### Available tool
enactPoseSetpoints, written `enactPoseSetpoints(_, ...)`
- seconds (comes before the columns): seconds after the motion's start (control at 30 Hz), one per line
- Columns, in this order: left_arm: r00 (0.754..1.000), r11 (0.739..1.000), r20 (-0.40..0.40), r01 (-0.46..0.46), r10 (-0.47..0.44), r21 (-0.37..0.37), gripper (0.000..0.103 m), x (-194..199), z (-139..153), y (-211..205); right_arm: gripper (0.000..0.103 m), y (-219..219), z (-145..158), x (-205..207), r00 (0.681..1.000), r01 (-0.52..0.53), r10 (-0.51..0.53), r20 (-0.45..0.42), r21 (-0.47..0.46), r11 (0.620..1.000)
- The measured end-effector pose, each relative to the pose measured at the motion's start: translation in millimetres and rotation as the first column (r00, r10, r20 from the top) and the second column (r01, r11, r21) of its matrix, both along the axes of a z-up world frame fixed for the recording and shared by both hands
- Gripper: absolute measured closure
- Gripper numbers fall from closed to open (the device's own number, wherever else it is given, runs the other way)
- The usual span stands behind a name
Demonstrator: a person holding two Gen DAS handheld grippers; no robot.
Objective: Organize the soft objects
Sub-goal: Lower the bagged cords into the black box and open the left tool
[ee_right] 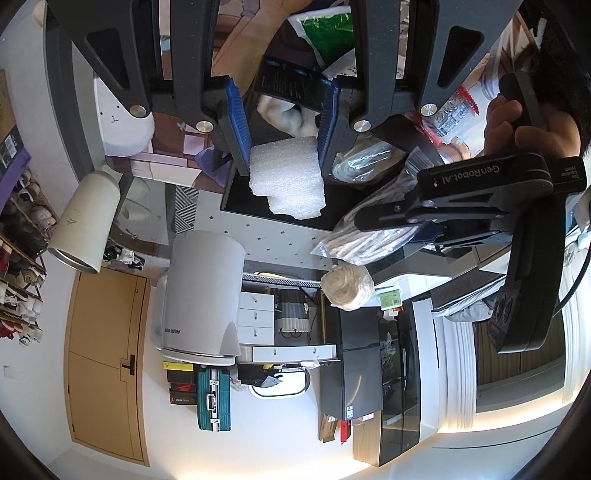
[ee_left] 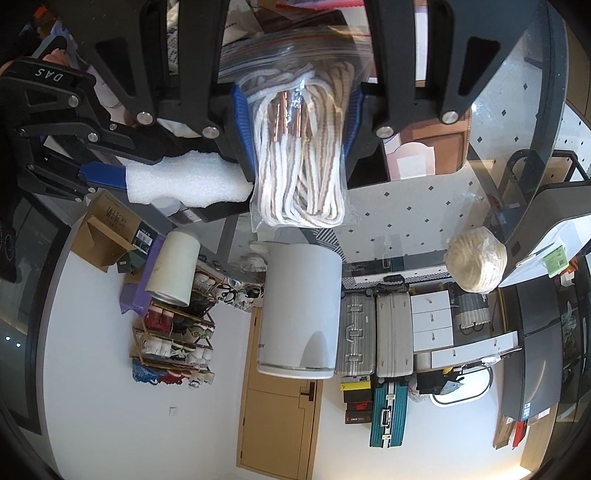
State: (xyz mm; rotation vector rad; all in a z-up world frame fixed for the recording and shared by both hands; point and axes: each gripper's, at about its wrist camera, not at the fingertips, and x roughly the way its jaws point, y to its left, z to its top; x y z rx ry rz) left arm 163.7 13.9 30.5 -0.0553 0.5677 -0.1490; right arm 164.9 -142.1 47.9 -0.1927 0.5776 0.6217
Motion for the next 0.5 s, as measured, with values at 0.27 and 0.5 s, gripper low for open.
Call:
enactPoseSetpoints(0.27, 1.0, 0.999, -0.002, -0.003, 0.003, 0.035, 0.05, -1, -4, -3, 0.051, 4, -4, 1, 1.0, -0.013, 0.013, -0.01, -0.029, 1.0)
enactPoseSetpoints(0.5, 1.0, 1.0, -0.003, 0.009, -0.009, -0.004, 0.016, -17, 1, 1, 0.031, -14, 2, -10, 1.0, 0.024, -0.024, 0.0, -0.007, 1.0)
